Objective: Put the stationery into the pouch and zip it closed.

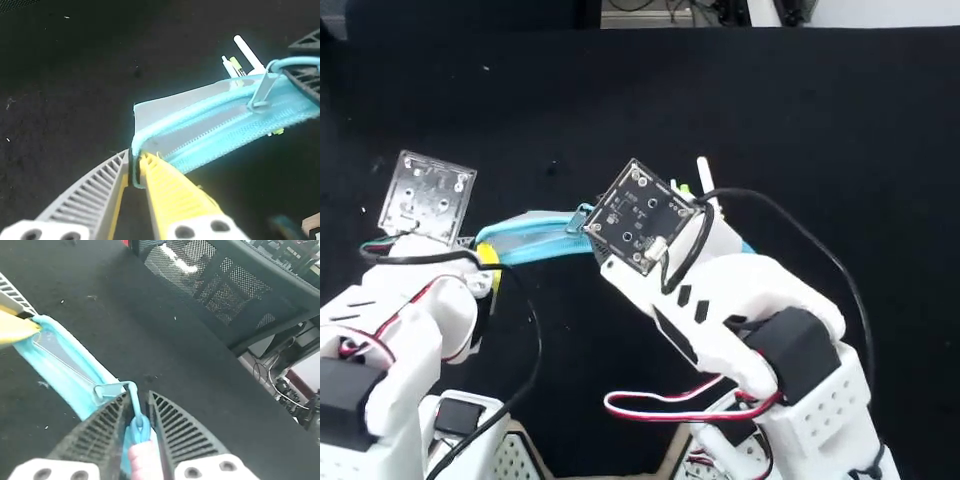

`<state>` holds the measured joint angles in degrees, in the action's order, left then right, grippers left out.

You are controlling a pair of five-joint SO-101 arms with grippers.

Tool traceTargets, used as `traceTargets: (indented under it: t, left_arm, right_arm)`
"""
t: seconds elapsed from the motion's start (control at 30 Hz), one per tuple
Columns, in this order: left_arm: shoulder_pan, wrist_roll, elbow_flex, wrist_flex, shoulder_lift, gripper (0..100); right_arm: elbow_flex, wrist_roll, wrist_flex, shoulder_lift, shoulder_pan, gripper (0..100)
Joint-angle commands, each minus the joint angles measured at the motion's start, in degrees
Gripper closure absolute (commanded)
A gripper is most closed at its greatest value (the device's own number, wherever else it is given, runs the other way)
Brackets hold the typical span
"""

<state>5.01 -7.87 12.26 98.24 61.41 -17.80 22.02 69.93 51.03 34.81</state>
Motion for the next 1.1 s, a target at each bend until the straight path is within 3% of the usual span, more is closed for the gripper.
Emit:
traceTargets:
  t: [0.0, 0.23, 0.9, 1.0, 1.07]
  left_arm:
    - [-1.01, -2.64, 0.40, 0.26, -0.26, 97]
    - [-10.07, -2.73, 0.57, 0.00, -0.35, 82]
    - [-10.33, -2.64, 9.98, -8.88, -0.35, 84]
    - [-10.68, -2.73, 9.71, -5.98, -0.09, 96]
    - [-10.77, -2.73, 10.33, -5.63, 0.18, 95]
  right_arm:
    - [1.45, -0.26, -1.41, 0.75, -2.11, 98.7]
    - [-3.82, -0.09, -1.76, 0.75, -2.02, 98.7]
    - [-4.09, -0.35, -1.41, 0.75, -2.02, 98.7]
    - [-4.09, -0.35, -1.32, 0.84, -2.11, 98.7]
    - [-3.91, -0.35, -1.32, 0.84, -2.02, 98.7]
